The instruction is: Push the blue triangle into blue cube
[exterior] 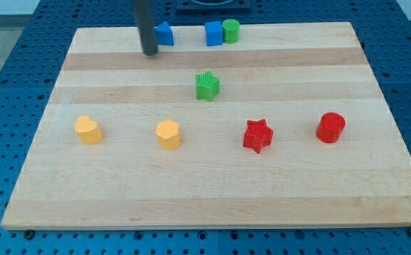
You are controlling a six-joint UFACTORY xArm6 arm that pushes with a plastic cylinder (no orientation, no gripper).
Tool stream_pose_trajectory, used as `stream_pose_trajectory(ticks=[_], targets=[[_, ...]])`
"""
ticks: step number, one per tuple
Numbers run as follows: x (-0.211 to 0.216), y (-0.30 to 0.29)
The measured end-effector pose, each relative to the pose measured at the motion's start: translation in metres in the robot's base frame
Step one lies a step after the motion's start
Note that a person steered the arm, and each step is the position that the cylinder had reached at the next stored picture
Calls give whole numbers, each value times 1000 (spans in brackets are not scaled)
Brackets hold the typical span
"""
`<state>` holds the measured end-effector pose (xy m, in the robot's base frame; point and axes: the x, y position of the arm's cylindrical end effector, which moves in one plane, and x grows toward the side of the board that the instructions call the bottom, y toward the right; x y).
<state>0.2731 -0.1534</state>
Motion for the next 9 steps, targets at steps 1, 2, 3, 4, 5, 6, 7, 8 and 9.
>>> stream_pose_trajectory(ticks=[1, 2, 3, 4, 5, 6, 7, 8, 9], targets=[[-24, -44], [-64, -36], [-66, -5], [-66, 28], [-66, 68], [-66, 76], [-61, 37], [-38, 20], [-17, 24]])
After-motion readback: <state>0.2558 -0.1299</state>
